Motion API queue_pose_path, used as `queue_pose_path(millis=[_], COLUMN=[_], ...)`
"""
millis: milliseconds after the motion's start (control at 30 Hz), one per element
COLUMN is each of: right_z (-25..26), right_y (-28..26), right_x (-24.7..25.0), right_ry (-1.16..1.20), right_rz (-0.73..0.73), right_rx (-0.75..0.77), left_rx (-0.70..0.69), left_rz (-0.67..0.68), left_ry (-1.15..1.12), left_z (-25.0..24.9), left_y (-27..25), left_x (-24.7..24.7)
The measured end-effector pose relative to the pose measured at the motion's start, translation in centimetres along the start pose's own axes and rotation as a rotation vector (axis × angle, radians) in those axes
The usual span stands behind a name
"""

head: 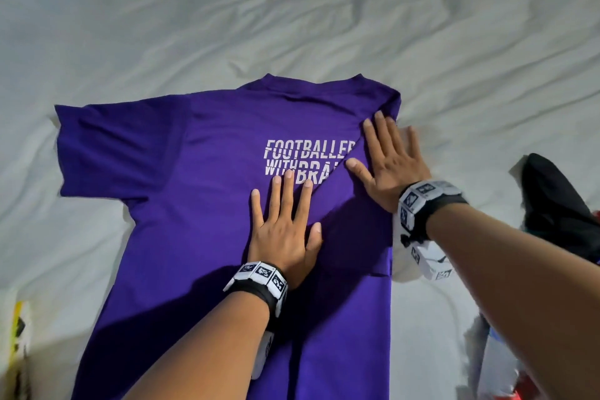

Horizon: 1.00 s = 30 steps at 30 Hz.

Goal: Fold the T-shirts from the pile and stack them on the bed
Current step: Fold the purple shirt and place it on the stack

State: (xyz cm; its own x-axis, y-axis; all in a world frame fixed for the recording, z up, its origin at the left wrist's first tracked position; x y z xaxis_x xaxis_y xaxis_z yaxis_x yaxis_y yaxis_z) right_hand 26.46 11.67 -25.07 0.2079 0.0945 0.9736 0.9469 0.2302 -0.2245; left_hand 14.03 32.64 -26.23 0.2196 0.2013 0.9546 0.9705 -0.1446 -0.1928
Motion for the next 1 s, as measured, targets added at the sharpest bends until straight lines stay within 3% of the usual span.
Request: queue_pose_path(millis=[233, 367, 433, 533, 667, 800, 867, 1000], right_z=[-2.5, 0.4, 4.0, 8.0, 6.4, 6.6, 7.8, 13.2], right_y=[2.5, -2.2, -6.1, -11.0, -12.2, -11.7, -11.4, -9.5], right_x=[1.8, 4.7, 4.6, 1.4, -1.2, 0.3, 2.0, 5.0], right_ry=[0.032, 0.108, 0.154, 0.153, 0.102, 0.076, 0.107, 0.181], right_rz=[0.094, 0.006, -0.015, 0.07, 0.103, 0.115, 0.062, 0.048], right_rx=[-0.081, -0.222, -0.16, 0.006, -0.094, -0.161, -0.192, -0.082], left_rx=[-0.002, -0.001, -0.003, -0.002, 0.002, -0.002, 0.028, 0.238], left_rz=[-0.006, -0.013, -0.012, 0.014, 0.06, 0.136, 0.066, -0.38], left_ry=[-0.004, 0.001, 0.003, 0.032, -0.019, -0.209, -0.365, -0.356], left_z=[0.0, 0.0, 0.0, -0.1, -0.2, 0.2, 1.5, 8.2], left_y=[-0.1, -0.1, -0.1, -0.2, -0.1, 0.0, -0.9, -5.3], left_x=[0.1, 0.0, 0.1, 0.3, 0.9, 3.4, 5.4, 9.0])
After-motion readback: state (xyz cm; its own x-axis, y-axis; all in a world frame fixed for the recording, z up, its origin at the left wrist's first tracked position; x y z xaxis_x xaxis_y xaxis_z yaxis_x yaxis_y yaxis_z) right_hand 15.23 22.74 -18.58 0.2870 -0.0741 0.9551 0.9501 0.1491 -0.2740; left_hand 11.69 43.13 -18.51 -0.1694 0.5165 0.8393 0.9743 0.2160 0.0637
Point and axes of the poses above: each hand's wrist, its own y-axis towards the middle knuckle, its own x-axis out of the back of the hand, z = x × y, the point moved 2 cm from there along y, towards the middle knuckle, and after that the axes turned 6 degrees about -y, right-handed, at the moved point
